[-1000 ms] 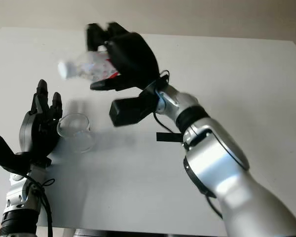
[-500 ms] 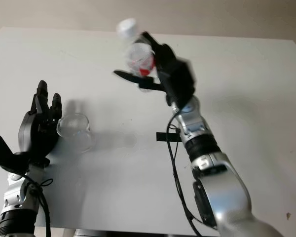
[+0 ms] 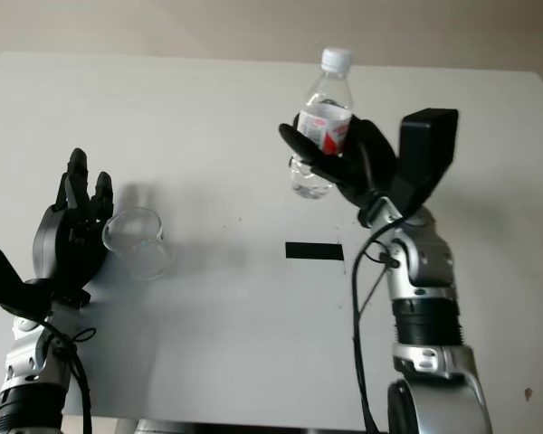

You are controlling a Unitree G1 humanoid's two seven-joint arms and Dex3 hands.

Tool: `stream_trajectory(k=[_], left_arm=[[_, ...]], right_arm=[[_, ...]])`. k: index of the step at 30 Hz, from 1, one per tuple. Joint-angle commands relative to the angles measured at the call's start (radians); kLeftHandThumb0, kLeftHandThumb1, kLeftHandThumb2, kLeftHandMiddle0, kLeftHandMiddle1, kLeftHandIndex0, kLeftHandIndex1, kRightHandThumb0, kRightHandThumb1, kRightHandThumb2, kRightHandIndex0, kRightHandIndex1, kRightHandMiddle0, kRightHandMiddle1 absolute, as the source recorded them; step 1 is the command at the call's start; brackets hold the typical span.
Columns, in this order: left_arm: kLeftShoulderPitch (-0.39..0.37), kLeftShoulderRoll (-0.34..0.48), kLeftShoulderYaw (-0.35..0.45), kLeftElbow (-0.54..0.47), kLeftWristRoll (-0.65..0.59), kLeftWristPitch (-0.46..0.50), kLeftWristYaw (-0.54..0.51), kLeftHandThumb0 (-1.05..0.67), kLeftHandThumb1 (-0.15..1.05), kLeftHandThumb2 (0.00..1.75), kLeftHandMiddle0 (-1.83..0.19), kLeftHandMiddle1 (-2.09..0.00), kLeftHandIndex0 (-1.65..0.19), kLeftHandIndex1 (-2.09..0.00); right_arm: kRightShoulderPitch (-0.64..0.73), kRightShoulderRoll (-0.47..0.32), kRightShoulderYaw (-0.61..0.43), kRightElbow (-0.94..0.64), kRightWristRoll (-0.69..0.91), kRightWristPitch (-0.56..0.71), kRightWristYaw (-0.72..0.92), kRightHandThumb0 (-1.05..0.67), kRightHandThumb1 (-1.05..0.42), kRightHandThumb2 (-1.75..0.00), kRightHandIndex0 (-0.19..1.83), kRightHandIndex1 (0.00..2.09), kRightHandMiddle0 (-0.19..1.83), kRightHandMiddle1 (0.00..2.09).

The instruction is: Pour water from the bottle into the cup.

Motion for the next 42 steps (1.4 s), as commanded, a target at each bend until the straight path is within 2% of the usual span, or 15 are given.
stream_trajectory(k=[1,12,15,25,30,42], left_arm=[[0.021,-0.006,-0.002,0.008,-0.002,0.006,-0.005,-0.85,1.05,0.62,0.19,-0.01,0.19,0.00],[0.021,-0.003,0.000,0.004,-0.005,0.016,-0.014,-0.85,1.05,0.62,0.19,0.00,0.19,0.00],[0.021,0.001,0.000,0.007,0.000,0.007,-0.017,-0.85,1.05,0.63,0.19,0.00,0.19,0.00],[0.016,0.010,0.006,0.002,-0.003,0.023,-0.008,-0.85,1.05,0.64,0.19,-0.02,0.19,0.00],[0.017,0.015,0.008,0.003,-0.006,0.022,-0.017,-0.85,1.05,0.63,0.19,-0.01,0.19,0.00],[0.015,0.020,0.017,0.009,-0.011,0.022,-0.036,-0.84,1.05,0.62,0.19,-0.01,0.19,0.00]], right_arm=[[0.027,-0.017,0.001,-0.047,-0.018,-0.003,-0.005,-0.24,-1.05,-0.30,1.43,2.09,1.05,2.09],[0.129,-0.001,0.047,-0.095,-0.098,-0.084,0.010,-0.22,-1.05,-0.30,1.28,2.09,1.00,2.09],[0.161,0.019,0.059,-0.090,-0.098,-0.125,0.021,-0.21,-1.05,-0.32,1.28,2.09,1.01,2.09],[0.188,0.065,0.063,-0.115,-0.070,-0.072,0.008,-0.23,-1.05,-0.32,1.35,2.09,1.17,2.09],[0.206,0.077,0.057,-0.107,-0.056,-0.071,0.014,-0.23,-1.05,-0.32,1.34,2.09,1.16,2.09],[0.243,0.091,0.062,-0.042,-0.091,-0.154,0.005,-0.21,-1.05,-0.32,1.30,2.09,1.13,2.09]])
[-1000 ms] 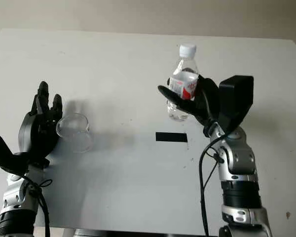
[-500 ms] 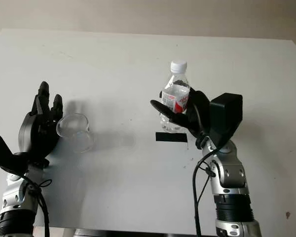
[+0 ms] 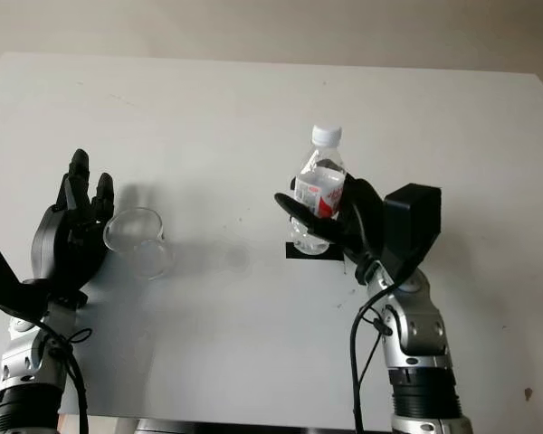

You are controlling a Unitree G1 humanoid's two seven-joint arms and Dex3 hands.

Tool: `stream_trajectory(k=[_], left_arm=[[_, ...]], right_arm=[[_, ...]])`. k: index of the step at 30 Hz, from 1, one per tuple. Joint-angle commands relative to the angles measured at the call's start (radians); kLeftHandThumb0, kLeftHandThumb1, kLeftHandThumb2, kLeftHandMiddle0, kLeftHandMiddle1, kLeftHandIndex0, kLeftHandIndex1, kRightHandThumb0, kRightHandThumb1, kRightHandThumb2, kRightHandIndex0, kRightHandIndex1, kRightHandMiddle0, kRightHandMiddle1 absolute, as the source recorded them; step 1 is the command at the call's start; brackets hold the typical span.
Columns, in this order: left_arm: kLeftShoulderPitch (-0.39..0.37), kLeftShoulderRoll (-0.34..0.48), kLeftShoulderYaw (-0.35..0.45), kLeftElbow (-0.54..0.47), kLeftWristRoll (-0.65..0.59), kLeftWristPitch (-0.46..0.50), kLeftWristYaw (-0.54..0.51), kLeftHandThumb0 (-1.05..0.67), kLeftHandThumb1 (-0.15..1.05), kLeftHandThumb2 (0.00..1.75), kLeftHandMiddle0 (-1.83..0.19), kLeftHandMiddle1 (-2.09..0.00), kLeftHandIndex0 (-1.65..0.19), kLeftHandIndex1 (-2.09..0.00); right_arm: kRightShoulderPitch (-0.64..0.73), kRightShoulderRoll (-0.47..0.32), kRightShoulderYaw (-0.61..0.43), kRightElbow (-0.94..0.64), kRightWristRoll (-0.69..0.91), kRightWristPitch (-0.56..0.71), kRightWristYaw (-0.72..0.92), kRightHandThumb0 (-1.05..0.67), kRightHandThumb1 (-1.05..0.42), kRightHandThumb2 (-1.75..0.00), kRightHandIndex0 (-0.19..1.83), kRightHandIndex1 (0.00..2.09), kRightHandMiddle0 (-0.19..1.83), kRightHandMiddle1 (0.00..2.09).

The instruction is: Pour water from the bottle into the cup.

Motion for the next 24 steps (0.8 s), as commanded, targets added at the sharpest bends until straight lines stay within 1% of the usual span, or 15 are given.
stream_trajectory(k=[1,8,18,24], left_arm=[[0.013,0.006,0.006,0.006,-0.008,0.005,-0.005,-0.84,1.05,0.62,0.19,-0.01,0.19,0.00],[0.015,0.008,0.004,0.007,-0.004,0.004,-0.010,-0.84,1.05,0.62,0.19,-0.01,0.19,0.00],[0.013,0.012,0.009,0.012,-0.003,0.003,-0.011,-0.84,1.05,0.62,0.19,-0.02,0.19,0.00],[0.013,0.013,0.008,0.016,-0.005,-0.001,-0.017,-0.84,1.05,0.62,0.19,-0.01,0.19,0.00]], right_arm=[[0.003,0.003,-0.001,0.002,-0.006,-0.024,-0.002,-0.21,-1.05,-0.33,1.30,2.09,1.13,2.09],[0.006,0.001,0.004,0.030,-0.030,-0.070,-0.004,-0.22,-1.05,-0.32,1.31,2.09,1.13,2.09],[0.008,0.002,0.022,0.131,-0.087,-0.223,-0.007,-0.22,-1.05,-0.32,1.35,2.09,1.13,2.09],[0.016,-0.002,0.035,0.164,-0.108,-0.269,0.003,-0.26,-1.05,-0.29,1.34,2.09,1.11,2.09]])
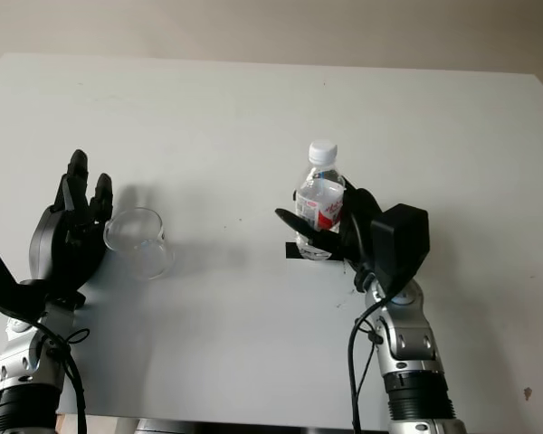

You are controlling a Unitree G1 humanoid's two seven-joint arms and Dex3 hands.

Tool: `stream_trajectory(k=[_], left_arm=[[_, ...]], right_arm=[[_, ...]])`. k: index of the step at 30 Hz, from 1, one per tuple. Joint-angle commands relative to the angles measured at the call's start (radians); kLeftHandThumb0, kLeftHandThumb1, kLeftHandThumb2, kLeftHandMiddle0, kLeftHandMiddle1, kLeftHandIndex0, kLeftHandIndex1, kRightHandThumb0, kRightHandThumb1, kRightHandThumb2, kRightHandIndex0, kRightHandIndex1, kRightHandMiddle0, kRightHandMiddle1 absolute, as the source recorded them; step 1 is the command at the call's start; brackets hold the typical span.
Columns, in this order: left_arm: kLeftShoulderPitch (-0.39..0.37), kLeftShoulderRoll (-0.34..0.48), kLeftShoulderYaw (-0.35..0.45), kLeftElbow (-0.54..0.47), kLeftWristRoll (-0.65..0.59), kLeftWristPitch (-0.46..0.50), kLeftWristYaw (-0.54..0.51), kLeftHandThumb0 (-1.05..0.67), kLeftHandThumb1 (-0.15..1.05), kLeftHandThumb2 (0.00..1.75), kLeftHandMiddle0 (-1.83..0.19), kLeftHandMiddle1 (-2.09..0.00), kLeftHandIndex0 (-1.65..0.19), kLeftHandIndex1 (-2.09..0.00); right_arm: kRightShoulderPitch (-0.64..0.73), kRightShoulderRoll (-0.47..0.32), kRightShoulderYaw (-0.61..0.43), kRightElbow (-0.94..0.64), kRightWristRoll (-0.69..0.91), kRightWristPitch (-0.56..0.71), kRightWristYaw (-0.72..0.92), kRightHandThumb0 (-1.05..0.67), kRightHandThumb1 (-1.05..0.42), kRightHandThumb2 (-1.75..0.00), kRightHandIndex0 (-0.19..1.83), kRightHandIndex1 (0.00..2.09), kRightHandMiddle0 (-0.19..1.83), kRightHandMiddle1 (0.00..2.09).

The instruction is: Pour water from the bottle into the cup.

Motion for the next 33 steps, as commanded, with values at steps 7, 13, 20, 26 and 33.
stream_trajectory(k=[7,13,20,26,33], left_arm=[[0.010,0.009,0.006,0.006,-0.006,0.006,-0.003,-0.84,1.05,0.61,0.19,-0.02,0.19,0.00],[-0.003,0.021,0.012,0.031,-0.006,-0.002,-0.015,-0.84,1.05,0.62,0.19,-0.03,0.19,0.00],[-0.017,0.032,0.018,0.044,-0.012,0.001,-0.020,-0.85,1.05,0.61,0.18,-0.05,0.19,-0.01],[-0.027,0.042,0.024,0.058,-0.020,0.005,-0.032,-0.85,1.05,0.61,0.17,-0.05,0.18,-0.03],[-0.029,0.043,0.024,0.054,-0.021,0.011,-0.034,-0.84,1.05,0.60,0.17,-0.05,0.18,-0.04]], right_arm=[[0.047,0.001,0.030,0.021,-0.048,-0.040,-0.012,-0.38,-1.04,-0.09,0.45,2.09,0.29,2.09],[0.069,0.017,0.033,0.053,-0.041,-0.078,-0.016,-0.46,-0.98,-0.05,-0.16,1.95,-0.16,2.00],[0.091,0.030,0.036,0.079,-0.047,-0.112,-0.029,-0.52,-0.96,-0.05,-0.19,1.41,-0.19,1.47],[0.110,0.040,0.018,0.078,-0.026,-0.125,-0.036,-0.59,-0.94,-0.05,-0.19,0.95,-0.19,1.05],[0.137,0.039,-0.009,0.079,-0.012,-0.165,-0.053,-0.70,-0.92,-0.05,-0.07,0.18,-0.16,0.43]])
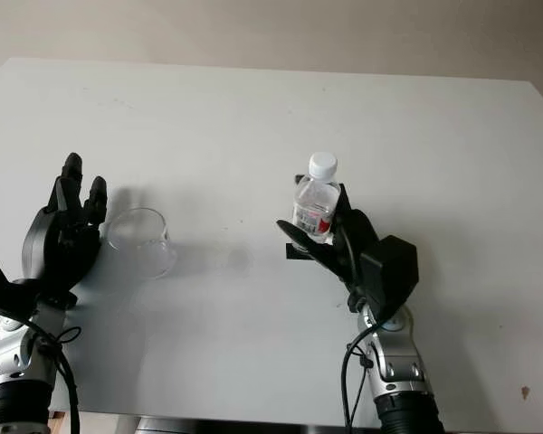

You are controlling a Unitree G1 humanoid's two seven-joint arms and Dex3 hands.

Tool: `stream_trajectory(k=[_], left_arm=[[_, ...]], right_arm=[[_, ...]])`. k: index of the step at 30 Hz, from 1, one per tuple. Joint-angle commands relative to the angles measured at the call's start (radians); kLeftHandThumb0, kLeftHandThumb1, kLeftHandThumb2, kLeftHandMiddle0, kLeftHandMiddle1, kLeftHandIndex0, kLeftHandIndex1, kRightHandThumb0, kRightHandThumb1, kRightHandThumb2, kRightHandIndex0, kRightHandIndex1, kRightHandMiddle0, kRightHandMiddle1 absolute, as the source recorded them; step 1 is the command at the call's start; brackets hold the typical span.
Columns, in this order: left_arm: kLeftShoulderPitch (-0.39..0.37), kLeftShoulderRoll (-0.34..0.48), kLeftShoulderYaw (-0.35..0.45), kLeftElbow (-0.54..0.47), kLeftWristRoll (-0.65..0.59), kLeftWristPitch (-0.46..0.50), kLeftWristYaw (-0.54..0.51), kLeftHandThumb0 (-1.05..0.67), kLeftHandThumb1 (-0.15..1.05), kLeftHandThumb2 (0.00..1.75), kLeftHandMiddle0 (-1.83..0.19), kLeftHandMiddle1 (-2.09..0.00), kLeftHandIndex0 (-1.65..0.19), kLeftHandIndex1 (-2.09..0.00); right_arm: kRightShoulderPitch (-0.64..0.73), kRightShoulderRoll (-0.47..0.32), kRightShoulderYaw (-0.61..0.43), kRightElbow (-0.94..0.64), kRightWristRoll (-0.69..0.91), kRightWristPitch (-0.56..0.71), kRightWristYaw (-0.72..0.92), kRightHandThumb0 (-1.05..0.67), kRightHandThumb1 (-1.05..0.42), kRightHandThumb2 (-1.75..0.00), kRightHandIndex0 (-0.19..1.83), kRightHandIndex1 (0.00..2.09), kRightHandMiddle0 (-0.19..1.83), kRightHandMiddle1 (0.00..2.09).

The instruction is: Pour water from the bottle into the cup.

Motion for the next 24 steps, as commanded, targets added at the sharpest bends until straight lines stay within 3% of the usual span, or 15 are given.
stream_trajectory(k=[1,6,10,17,24], left_arm=[[-0.009,0.008,0.002,0.002,-0.006,0.001,-0.007,-0.84,1.05,0.60,0.18,-0.05,0.19,-0.03],[-0.009,0.001,-0.002,0.004,0.000,-0.008,-0.002,-0.85,1.05,0.60,0.17,-0.06,0.18,-0.04],[-0.006,-0.002,-0.003,0.002,0.001,-0.009,0.003,-0.85,1.05,0.60,0.18,-0.05,0.19,-0.04],[-0.007,-0.006,-0.006,0.001,0.004,-0.009,0.010,-0.84,1.05,0.61,0.18,-0.05,0.19,-0.02],[-0.005,-0.009,-0.014,-0.004,0.010,-0.014,0.025,-0.85,1.05,0.60,0.17,-0.05,0.19,-0.03]], right_arm=[[0.043,-0.004,-0.015,0.023,0.004,-0.006,-0.003,-0.70,-0.92,-0.05,-0.08,0.15,-0.16,0.39],[0.049,-0.008,-0.024,0.036,-0.009,-0.055,-0.017,-0.74,-0.92,-0.05,-0.13,0.07,-0.19,0.27],[0.032,-0.044,-0.023,0.060,-0.064,-0.122,-0.038,-0.84,-0.92,-0.05,-0.19,0.01,-0.19,0.02],[0.023,-0.054,-0.012,0.063,-0.144,-0.241,-0.102,-1.01,-0.94,-0.06,-0.19,0.00,-0.19,0.00],[0.028,-0.063,0.023,0.035,-0.196,-0.266,-0.105,-1.05,-0.95,-0.06,-0.19,0.00,-0.19,0.00]])
